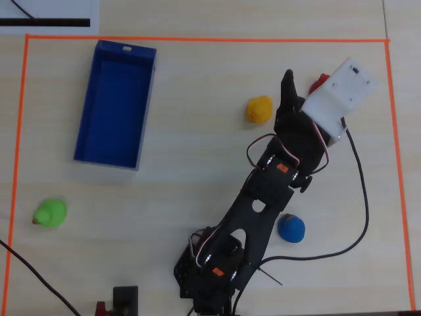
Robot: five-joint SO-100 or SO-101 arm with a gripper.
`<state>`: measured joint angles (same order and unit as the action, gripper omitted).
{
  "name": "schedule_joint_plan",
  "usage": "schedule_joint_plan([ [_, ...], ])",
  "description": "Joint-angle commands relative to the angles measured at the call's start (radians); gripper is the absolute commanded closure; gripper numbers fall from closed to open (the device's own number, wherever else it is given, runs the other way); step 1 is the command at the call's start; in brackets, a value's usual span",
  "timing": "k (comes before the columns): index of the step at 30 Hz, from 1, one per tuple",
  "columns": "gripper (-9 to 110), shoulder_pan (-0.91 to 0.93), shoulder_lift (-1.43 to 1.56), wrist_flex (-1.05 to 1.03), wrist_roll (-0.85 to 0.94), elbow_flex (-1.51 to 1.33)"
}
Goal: Grasp red duck and put it into box.
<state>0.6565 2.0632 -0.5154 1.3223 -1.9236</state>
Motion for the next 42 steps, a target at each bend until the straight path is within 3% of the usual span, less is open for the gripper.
schedule_joint_plan([
  [1, 62, 0.017, -0.137, 0.187, 0.014, 0.051],
  [10, 62, 0.015, -0.505, 0.425, 0.04, 0.146],
  [24, 62, 0.066, -0.913, 0.477, 0.112, 0.488],
  [42, 63, 0.077, -1.109, 0.508, 0.135, 0.558],
])
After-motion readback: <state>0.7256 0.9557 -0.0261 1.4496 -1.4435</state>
